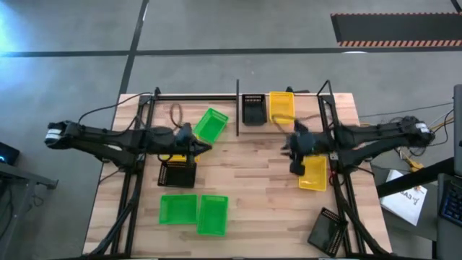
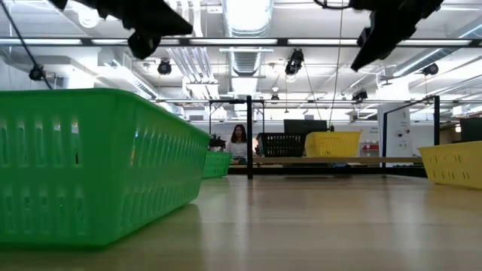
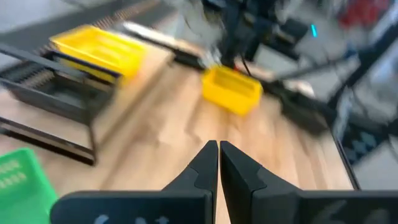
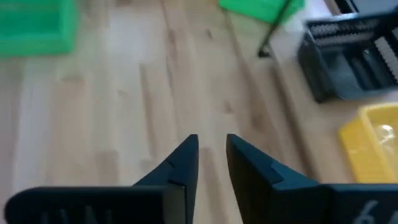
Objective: Stack baskets on shelf by color
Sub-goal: Put the bottom right green bin on the shelf
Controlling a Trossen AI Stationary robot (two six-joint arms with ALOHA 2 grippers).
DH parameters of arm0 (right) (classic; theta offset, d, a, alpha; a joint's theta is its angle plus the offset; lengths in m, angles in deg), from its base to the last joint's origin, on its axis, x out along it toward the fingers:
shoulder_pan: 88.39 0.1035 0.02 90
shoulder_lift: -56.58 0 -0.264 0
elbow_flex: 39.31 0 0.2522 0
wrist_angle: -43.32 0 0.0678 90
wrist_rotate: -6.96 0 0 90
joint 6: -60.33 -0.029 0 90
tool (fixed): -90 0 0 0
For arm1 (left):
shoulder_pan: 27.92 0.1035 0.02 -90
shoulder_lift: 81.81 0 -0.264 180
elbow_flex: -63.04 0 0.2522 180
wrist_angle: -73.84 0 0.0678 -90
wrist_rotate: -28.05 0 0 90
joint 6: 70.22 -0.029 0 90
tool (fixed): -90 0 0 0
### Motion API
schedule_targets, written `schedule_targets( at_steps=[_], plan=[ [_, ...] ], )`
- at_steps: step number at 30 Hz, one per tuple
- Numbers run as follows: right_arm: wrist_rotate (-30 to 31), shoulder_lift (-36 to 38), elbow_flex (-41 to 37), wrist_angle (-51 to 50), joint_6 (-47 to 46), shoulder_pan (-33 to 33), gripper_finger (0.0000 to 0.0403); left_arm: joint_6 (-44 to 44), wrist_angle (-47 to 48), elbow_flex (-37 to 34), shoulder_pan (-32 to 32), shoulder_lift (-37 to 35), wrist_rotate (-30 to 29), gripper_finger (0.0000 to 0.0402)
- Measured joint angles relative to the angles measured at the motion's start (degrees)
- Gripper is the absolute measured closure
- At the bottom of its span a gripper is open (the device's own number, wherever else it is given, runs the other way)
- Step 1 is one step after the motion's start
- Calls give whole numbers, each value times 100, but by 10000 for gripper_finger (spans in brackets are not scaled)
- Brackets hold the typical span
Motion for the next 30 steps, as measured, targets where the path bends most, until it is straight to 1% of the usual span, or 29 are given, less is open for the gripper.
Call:
schedule_targets(
  at_steps=[4, 8, 11, 14, 16, 19, 24, 27, 30],
  plan=[
    [1196, -407, -101, 431, -1106, 1262, 352, -122, 1105, 829, -552, 502, 83, 402],
    [2042, -935, -90, 695, -2620, 2111, 365, -18, 2017, 1483, -1166, 932, 327, 402],
    [2462, -1397, 86, 700, -3598, 2583, 372, 13, 2634, 1796, -1760, 1215, 495, 402],
    [2576, -1874, 395, 691, -4254, 2893, 377, 490, 3205, 1931, -2411, 1437, 569, 402],
    [2582, -2218, 661, 702, -4421, 3014, 381, 1078, 3545, 1928, -2824, 1559, 663, 402],
    [2589, -2773, 1105, 680, -4386, 3083, 386, 2061, 3880, 1799, -3365, 1731, 956, 402],
    [2587, -3633, 1826, 614, -4203, 3055, 392, 3474, 4130, 1535, -3929, 2013, 1086, 399],
    [2586, -4036, 2242, 470, -4136, 3024, 392, 4201, 4125, 1396, -4164, 2119, 1179, 378],
    [2545, -4368, 2655, 312, -3992, 3022, 392, 4778, 4114, 1310, -4333, 2167, 1205, 343]
  ],
)
